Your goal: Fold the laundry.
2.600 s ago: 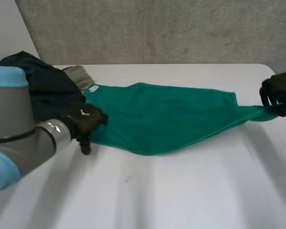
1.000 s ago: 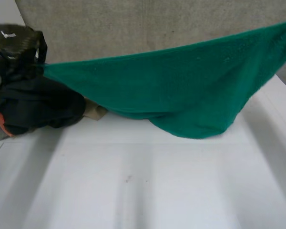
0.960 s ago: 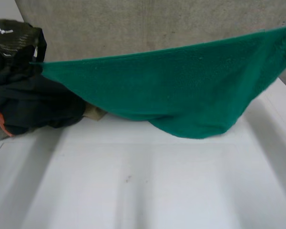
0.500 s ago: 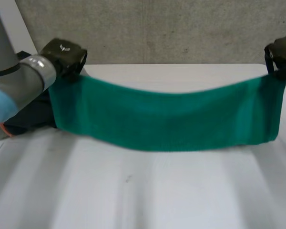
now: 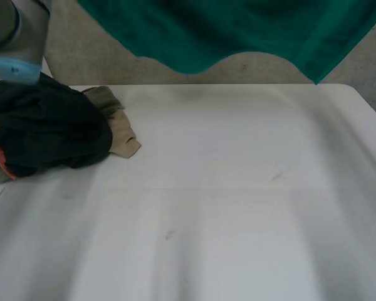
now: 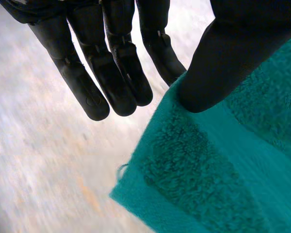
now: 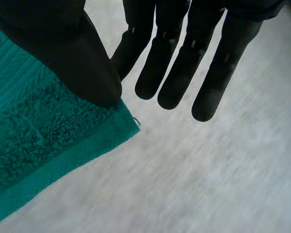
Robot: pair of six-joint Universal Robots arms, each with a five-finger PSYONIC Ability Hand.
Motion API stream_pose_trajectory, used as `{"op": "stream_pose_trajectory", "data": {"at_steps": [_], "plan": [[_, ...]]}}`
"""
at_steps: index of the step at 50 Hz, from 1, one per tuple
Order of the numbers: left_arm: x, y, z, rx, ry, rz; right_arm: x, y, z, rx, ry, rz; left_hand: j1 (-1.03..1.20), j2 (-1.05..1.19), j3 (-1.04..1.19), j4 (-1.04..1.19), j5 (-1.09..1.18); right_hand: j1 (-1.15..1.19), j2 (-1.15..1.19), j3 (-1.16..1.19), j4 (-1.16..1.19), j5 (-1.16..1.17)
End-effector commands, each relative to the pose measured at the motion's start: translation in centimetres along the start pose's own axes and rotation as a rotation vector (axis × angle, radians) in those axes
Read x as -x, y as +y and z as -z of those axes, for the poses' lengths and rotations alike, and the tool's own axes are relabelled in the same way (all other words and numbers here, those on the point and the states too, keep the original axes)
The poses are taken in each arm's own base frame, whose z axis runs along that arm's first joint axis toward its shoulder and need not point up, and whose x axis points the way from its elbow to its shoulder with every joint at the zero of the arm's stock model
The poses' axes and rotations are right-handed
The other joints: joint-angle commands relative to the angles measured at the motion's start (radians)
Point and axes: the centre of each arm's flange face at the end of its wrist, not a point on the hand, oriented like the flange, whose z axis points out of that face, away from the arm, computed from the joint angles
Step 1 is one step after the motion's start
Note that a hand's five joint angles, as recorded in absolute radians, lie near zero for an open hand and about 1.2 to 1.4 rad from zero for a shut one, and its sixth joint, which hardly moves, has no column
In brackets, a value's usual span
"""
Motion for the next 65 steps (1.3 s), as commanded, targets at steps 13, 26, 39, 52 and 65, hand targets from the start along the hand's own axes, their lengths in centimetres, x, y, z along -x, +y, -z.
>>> {"op": "stream_pose_trajectory", "data": {"at_steps": [13, 26, 39, 52, 65], "plan": [[-6.4, 16.2, 15.2, 0.538, 0.311, -0.022, 4.5, 13.7, 15.2, 0.636, -0.363, -0.042, 0.235, 0.2, 0.204, 0.197, 0.234, 0.254, 0.223, 0.218, 0.203, 0.211], [-7.0, 7.8, 24.6, 0.886, 0.609, -0.209, 0.2, 10.2, 21.6, 0.985, -0.59, 0.167, 0.235, 0.2, 0.204, 0.197, 0.234, 0.254, 0.223, 0.218, 0.203, 0.211], [-6.4, -0.3, 29.9, 1.118, 0.86, -0.246, -1.8, 5.3, 25.7, 1.104, -0.929, 0.291, 0.235, 0.2, 0.204, 0.197, 0.234, 0.254, 0.223, 0.218, 0.203, 0.211], [-8.2, 7.0, 21.0, 0.856, 0.637, -0.296, 1.7, 10.4, 20.5, 0.915, -0.664, 0.213, 0.235, 0.2, 0.204, 0.197, 0.234, 0.254, 0.223, 0.218, 0.203, 0.211], [-10.7, 13.8, 15.1, 0.753, 0.485, -0.36, 7.0, 16.0, 15.6, 0.683, -0.478, 0.222, 0.235, 0.2, 0.204, 0.197, 0.234, 0.254, 0.223, 0.218, 0.203, 0.211]]}}
